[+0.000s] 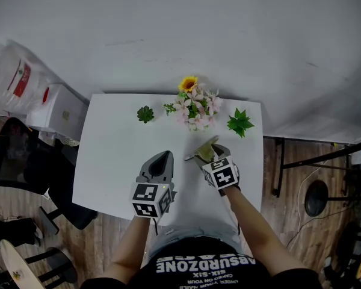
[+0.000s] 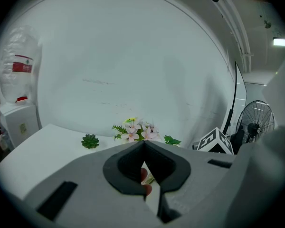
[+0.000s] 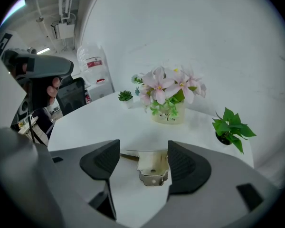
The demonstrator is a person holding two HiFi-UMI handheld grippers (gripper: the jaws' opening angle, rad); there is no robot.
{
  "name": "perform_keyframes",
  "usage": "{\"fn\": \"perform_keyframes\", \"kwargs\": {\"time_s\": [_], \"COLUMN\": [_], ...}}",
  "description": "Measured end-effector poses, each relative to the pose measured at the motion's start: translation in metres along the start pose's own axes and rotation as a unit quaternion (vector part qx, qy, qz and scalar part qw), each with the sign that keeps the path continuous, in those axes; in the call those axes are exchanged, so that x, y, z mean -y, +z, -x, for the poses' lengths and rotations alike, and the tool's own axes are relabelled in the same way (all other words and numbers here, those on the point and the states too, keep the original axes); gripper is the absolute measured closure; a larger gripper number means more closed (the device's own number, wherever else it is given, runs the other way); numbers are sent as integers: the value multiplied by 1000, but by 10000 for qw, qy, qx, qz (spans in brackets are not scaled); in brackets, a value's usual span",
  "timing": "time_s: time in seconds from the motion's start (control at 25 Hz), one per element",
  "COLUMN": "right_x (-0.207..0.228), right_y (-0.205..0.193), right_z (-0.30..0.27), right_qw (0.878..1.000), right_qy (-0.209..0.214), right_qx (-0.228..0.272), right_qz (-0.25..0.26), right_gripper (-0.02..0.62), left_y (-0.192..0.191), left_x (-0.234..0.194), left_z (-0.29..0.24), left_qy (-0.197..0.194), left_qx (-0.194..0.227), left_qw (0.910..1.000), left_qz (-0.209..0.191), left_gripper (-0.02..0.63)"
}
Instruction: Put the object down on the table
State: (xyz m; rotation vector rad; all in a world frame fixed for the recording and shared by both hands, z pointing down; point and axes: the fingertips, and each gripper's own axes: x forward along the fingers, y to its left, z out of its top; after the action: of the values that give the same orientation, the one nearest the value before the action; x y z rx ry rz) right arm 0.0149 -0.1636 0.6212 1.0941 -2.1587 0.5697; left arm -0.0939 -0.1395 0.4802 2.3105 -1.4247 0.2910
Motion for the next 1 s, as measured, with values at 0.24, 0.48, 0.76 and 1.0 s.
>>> {"fn": "perform_keyframes", "kwargs": {"time_s": [0.24, 0.48, 0.76, 1.0], "right_x": [-9, -9, -9, -20], "right_y": [17, 34, 51, 57], "right_z": [23, 52, 87, 110], "right_qw": [9992, 9952, 9878, 9846], "right_qy": [1, -269, -604, -592], "right_qx": [383, 904, 1402, 1631], "right_qz": [-85, -261, -293, -221], "right_gripper": [325, 449, 580, 597], "left_y": [4, 7, 8, 7], "left_x": [4, 10, 17, 25], "left_z": [4, 9, 15, 20], "left_qy": [-19, -57, -104, -163], "left_qx": [87, 150, 189, 232], "left_qw": [10000, 9999, 9998, 9996], "left_qz": [-2, -26, -49, -83], "left_gripper": [609, 609, 609, 609]}}
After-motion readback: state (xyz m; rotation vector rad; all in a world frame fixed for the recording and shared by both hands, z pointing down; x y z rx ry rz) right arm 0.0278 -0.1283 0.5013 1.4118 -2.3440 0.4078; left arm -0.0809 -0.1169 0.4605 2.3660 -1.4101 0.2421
